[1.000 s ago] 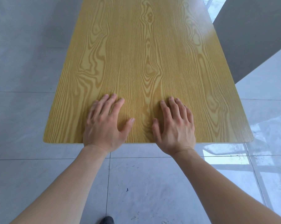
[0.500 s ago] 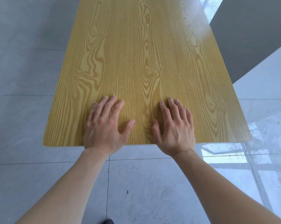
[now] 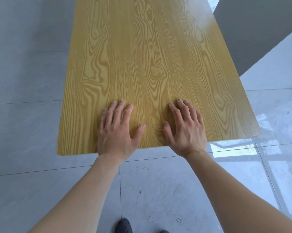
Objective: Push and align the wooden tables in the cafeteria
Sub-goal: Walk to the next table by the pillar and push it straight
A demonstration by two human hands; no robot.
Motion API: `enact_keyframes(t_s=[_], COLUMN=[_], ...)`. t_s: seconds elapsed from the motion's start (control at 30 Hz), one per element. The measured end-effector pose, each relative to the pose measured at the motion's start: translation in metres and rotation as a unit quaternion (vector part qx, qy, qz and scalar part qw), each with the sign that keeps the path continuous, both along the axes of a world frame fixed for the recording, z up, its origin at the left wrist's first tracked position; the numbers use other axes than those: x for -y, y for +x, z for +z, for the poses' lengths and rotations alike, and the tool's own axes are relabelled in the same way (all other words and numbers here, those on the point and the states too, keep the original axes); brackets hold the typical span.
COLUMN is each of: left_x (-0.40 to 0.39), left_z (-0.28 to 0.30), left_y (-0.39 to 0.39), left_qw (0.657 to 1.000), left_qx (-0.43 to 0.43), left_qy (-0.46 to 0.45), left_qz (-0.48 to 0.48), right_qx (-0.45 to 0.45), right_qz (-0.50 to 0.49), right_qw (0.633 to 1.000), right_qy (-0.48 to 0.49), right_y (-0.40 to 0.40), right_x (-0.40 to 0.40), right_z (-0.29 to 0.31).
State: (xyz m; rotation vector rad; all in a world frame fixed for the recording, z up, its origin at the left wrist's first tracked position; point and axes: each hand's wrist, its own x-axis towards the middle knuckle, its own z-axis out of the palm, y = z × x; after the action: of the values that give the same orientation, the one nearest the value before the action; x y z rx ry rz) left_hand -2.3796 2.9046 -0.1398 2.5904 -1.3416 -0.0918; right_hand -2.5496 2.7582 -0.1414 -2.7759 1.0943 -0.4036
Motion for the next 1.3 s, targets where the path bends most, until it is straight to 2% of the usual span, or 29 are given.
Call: enact_keyframes(t_s=[0.2,0.37,0.57,0.77,0.93,1.13,1.3], left_x=[0.001,-0.008,-0.031,-0.083,-0.153,-0.234,-0.267], left_z=[0.027,0.072,0.125,0.165,0.191,0.226,0.249], left_y=[0.006,0.012,0.047,0.127,0.23,0.345,0.426], left_qw=[0.995,0.984,0.971,0.971,0.97,0.971,0.97], left_qx=[-0.041,-0.103,-0.147,-0.154,-0.144,-0.136,-0.125], left_qy=[0.084,0.146,0.188,0.178,0.181,0.168,0.164], left_qz=[-0.019,-0.012,0.018,0.04,0.077,0.103,0.126], right_qx=[-0.094,-0.207,-0.304,-0.326,-0.334,-0.3,-0.291], right_qz=[0.01,0.038,0.079,0.115,0.155,0.193,0.215], right_qw=[0.993,0.96,0.923,0.913,0.903,0.912,0.912], right_qy=[0.066,0.187,0.22,0.216,0.222,0.204,0.195], right_y=[0.004,0.013,0.057,0.144,0.259,0.395,0.483], right_x=[-0.002,0.009,0.008,-0.035,-0.103,-0.187,-0.217], right_z=[0.023,0.072,0.133,0.175,0.204,0.238,0.258])
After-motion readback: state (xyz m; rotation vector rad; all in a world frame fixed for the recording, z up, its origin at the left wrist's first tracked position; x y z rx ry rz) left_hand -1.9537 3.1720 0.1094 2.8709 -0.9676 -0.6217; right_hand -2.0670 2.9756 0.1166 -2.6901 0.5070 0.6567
